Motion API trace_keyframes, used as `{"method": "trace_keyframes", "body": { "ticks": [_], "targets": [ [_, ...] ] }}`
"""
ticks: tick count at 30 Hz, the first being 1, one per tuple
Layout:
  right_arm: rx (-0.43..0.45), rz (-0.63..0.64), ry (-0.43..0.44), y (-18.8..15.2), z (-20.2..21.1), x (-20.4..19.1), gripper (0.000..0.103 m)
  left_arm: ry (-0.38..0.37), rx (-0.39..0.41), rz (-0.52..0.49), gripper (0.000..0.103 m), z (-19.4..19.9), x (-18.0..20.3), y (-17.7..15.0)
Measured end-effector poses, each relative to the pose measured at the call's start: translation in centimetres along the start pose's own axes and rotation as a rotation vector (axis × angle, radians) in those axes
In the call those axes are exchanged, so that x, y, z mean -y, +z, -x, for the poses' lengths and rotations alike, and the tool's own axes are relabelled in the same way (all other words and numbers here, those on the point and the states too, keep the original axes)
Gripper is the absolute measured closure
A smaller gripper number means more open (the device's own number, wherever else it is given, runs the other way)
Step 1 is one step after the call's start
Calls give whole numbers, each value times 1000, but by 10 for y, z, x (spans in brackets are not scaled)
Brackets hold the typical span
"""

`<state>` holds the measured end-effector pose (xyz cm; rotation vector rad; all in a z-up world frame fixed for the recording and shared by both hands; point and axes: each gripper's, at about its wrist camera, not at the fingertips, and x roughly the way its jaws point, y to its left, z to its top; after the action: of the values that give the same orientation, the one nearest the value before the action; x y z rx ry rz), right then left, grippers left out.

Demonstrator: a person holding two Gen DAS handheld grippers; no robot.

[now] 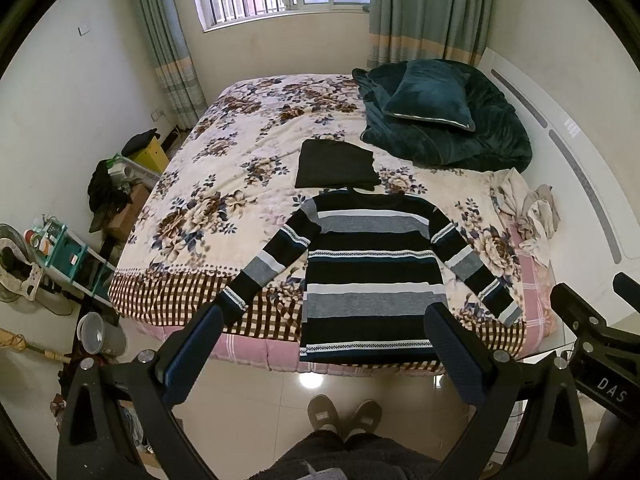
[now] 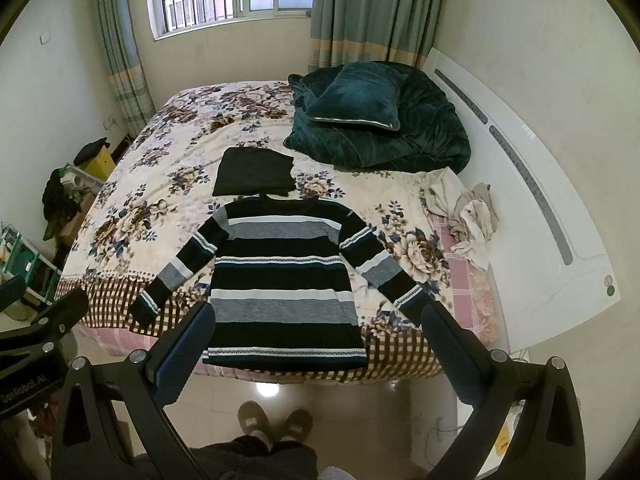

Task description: Fold small clothes

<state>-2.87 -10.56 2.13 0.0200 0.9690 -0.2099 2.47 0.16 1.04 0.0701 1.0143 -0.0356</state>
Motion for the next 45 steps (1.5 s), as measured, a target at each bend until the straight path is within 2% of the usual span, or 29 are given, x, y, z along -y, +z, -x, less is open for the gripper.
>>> {"method": "trace_keyframes", "body": {
  "ticks": [6,10,14,19,21,27,32,36,41,43,45],
  "targets": [
    [-7,-12,-4,11,-5,-12,0,2,23,-8,0,-11,3,6],
    [-16,-57,-24,17,-23,-11,0,18,62,-26,0,-43,2,15],
    [-39,-173,-37,13,-62,16,0,7,42,-58,0,-93,12,25],
    [-96,-349,-130,-3,-144,71,0,16,5,-120,0,-163,39,32],
    [-150,-421,-159,-14,-186,99,0,36,-30,-147,0,-196,53,32],
    [-295,-694,-206,-69,-322,211,0,85,-138,-185,0,-307,101,37],
    [-396,-936,-209,-133,-444,295,0,125,-274,-187,0,-412,142,28],
    [-440,-1100,-198,-181,-526,336,3,141,-371,-189,0,-489,165,12],
    [-496,-1381,-165,-249,-607,370,6,163,-439,-163,0,-566,178,-4],
    [-473,-1506,-120,-275,-629,378,12,161,-466,-146,0,-588,181,-11],
    [-440,-1592,-108,-295,-645,384,13,159,-481,-135,0,-609,188,-10]
  ]
}}
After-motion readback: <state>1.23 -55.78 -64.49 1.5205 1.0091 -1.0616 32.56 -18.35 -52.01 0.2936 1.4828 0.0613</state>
